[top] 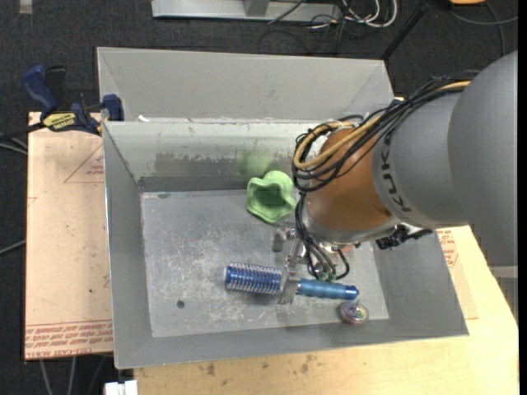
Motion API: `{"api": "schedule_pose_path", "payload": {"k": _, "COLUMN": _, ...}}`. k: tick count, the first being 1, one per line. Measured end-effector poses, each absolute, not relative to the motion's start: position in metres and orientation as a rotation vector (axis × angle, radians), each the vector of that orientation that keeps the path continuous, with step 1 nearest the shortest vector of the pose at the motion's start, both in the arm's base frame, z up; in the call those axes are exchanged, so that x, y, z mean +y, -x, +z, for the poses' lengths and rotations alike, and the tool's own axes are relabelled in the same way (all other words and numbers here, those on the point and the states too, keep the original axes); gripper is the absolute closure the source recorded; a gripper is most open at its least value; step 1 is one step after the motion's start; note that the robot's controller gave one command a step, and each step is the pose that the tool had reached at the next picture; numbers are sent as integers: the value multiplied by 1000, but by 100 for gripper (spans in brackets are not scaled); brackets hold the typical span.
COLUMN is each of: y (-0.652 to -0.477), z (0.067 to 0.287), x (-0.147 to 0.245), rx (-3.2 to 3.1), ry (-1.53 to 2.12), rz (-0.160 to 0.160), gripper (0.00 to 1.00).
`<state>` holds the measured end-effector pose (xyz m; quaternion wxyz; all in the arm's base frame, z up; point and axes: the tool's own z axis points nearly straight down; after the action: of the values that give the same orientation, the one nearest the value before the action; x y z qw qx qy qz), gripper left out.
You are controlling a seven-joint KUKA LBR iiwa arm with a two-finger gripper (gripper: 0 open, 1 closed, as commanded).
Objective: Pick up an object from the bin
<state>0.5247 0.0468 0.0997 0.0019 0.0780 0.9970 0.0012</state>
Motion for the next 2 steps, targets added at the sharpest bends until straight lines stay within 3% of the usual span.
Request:
{"api": "schedule_pose_path", "payload": {"k": 1, "y": -534, "z": 69, "x": 49, "rx": 3073, "ry": -657, "rz": 1, "gripper": 0}}
{"api": "schedule_pose_path", "payload": {"k": 2, "y": -534, "z": 69, "x": 50, "rx": 3074, "ry": -652, "rz": 1, "gripper": 0}}
